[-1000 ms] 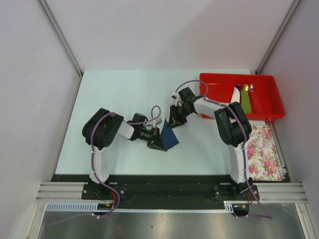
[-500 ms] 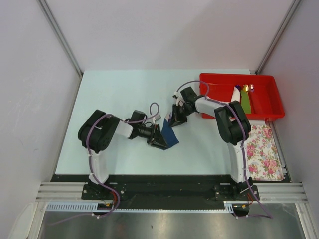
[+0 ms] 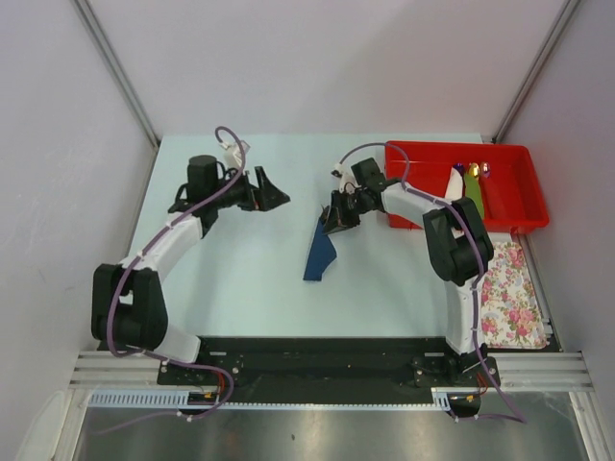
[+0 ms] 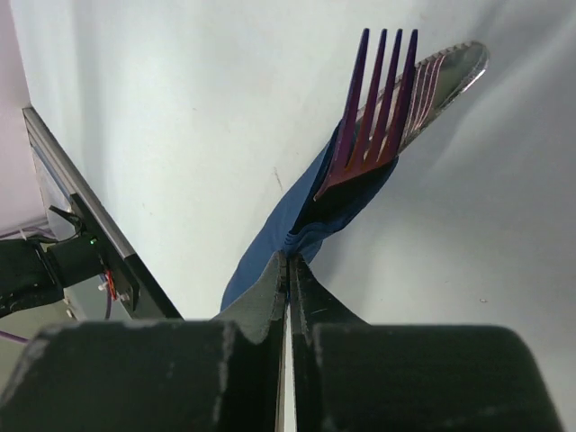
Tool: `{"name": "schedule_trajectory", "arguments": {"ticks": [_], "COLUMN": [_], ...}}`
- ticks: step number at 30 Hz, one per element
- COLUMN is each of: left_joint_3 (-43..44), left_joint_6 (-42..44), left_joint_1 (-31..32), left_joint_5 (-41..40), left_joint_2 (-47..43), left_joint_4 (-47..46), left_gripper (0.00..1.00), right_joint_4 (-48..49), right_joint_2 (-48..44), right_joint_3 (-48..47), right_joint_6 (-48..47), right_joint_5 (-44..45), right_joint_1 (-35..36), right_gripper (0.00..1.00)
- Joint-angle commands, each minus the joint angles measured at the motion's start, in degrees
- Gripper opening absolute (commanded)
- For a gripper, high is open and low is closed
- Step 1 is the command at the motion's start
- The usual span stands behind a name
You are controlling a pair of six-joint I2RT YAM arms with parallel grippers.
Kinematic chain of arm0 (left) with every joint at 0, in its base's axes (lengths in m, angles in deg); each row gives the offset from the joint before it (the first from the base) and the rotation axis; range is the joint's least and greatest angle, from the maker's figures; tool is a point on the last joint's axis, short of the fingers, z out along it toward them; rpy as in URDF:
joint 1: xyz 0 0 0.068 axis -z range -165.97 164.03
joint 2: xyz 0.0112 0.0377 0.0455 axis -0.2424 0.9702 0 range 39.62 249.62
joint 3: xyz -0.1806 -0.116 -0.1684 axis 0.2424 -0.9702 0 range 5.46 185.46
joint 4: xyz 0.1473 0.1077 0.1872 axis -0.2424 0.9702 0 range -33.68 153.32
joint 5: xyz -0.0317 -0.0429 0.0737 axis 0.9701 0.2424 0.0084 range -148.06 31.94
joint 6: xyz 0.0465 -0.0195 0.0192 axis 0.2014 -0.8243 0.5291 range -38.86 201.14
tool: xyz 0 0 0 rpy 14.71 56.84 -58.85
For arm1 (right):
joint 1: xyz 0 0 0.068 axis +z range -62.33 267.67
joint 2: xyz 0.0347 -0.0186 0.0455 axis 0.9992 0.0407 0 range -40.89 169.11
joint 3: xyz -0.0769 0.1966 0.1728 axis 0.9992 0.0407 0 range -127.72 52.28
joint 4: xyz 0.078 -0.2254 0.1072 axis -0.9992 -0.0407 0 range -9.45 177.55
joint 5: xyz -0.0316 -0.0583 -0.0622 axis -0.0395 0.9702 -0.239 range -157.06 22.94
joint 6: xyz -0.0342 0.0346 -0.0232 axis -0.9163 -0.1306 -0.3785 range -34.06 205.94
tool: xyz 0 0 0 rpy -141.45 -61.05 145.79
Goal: Place the utensils on the paper napkin and roll it up
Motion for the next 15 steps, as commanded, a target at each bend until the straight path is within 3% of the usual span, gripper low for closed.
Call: {"name": "schedule_trajectory", "arguments": {"ticks": [1, 4, 10, 12, 13, 15], "left_joint_3": [2.99, 2.04, -9.02, -10.19, -8.71, -7.47], "left_joint_6": [7.41, 8.39, 5.31, 5.22, 6.09, 7.85], "left_joint_1": [-2.26, -2.44, -3.93, -4.11, -4.63, -7.26], "left_joint_5": [-8.88, -11.62, -8.73, -11.1, -9.97, 0.64], "left_joint_2": [-3.55, -6.1, -14.43, -15.33, -14.73, -13.58], "left_joint_4": [7.03, 6.34, -11.56, -11.43, -7.42, -5.8], "left_gripper": [1.0, 1.0, 1.0, 1.0, 1.0, 1.0], "right_joint_4": [2.57, 2.14, 1.96, 2.31, 2.48, 2.14], "right_joint_2": [-4.5, -5.02, -8.35, -9.76, -10.38, -12.23], "right_joint_3": [-0.73, -1.51, -3.01, -2.92, -2.84, -3.1], "right_joint_6": [-2.42, -2.6, -2.95, -3.04, -3.13, -4.27], "right_joint_5": [-1.25, -1.68, -3.44, -4.32, -4.58, -4.85], "right_joint_1": [0.59, 0.68, 0.94, 1.03, 1.29, 1.55], "right_gripper": [0.0, 0.0, 0.0, 0.0, 0.0, 0.0]}}
